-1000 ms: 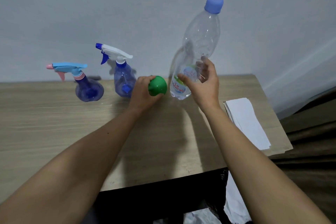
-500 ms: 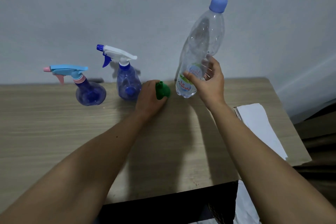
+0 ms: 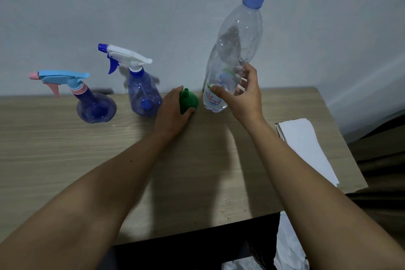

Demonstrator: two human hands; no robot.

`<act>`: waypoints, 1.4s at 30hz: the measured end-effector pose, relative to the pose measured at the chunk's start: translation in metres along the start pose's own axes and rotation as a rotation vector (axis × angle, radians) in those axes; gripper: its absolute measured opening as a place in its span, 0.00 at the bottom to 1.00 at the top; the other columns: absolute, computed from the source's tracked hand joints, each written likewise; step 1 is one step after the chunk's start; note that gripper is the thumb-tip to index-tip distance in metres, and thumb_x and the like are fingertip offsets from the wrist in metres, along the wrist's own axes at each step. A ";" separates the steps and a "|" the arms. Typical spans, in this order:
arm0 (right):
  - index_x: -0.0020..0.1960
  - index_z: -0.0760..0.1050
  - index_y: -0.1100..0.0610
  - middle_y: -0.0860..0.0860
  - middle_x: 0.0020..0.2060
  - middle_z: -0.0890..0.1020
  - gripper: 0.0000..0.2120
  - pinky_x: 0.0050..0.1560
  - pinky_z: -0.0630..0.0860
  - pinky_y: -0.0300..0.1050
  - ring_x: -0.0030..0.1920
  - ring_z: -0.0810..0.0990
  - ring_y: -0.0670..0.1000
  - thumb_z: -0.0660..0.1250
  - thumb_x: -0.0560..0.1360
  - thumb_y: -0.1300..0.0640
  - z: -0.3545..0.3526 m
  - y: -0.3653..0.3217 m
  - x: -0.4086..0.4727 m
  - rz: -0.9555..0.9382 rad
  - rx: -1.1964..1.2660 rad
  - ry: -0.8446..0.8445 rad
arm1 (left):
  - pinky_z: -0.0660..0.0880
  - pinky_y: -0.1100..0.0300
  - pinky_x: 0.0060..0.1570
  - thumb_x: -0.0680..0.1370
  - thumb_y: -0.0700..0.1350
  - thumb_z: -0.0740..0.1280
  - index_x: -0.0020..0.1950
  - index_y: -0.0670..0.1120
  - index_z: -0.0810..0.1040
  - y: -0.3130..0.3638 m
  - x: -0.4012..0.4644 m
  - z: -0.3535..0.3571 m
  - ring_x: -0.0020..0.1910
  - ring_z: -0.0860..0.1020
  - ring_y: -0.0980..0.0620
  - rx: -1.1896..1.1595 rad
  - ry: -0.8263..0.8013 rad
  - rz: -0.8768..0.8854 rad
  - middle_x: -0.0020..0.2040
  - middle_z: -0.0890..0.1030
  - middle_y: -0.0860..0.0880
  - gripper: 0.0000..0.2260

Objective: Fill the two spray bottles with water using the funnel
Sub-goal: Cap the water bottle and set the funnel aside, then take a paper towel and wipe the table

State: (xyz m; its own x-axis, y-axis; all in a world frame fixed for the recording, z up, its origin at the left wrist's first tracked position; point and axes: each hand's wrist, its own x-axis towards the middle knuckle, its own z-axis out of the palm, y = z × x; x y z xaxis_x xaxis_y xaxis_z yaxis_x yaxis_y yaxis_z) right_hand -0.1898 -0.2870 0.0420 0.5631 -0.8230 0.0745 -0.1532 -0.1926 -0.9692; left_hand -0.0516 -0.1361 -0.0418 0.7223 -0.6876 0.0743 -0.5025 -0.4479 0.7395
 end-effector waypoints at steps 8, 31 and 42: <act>0.79 0.65 0.47 0.48 0.69 0.78 0.50 0.63 0.83 0.54 0.62 0.82 0.39 0.85 0.63 0.54 -0.001 0.000 -0.004 0.000 -0.040 -0.017 | 0.65 0.54 0.78 0.77 0.45 0.77 0.83 0.43 0.62 0.004 -0.006 -0.001 0.78 0.69 0.45 -0.057 0.016 0.008 0.80 0.70 0.43 0.38; 0.56 0.84 0.51 0.45 0.53 0.86 0.12 0.58 0.80 0.44 0.53 0.82 0.44 0.80 0.74 0.55 -0.193 0.083 -0.157 0.227 -0.283 0.430 | 0.75 0.53 0.59 0.77 0.46 0.74 0.61 0.41 0.81 0.121 -0.048 0.120 0.58 0.80 0.42 -0.089 -0.314 0.607 0.58 0.81 0.42 0.15; 0.52 0.88 0.52 0.45 0.48 0.79 0.10 0.53 0.80 0.47 0.47 0.81 0.50 0.81 0.72 0.52 -0.232 0.120 -0.188 0.233 -0.482 0.461 | 0.72 0.57 0.61 0.76 0.49 0.75 0.61 0.48 0.86 0.175 -0.050 0.192 0.65 0.76 0.48 -0.052 -0.481 0.820 0.62 0.82 0.49 0.15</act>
State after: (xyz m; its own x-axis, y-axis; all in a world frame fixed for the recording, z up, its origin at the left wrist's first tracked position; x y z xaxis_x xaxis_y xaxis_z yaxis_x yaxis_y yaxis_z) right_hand -0.5022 -0.2795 -0.0344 0.0871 -0.9936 0.0724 -0.6308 -0.1112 -0.7680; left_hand -0.2671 -0.2895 -0.0452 -0.1246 -0.9432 0.3078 -0.7359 0.2960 0.6090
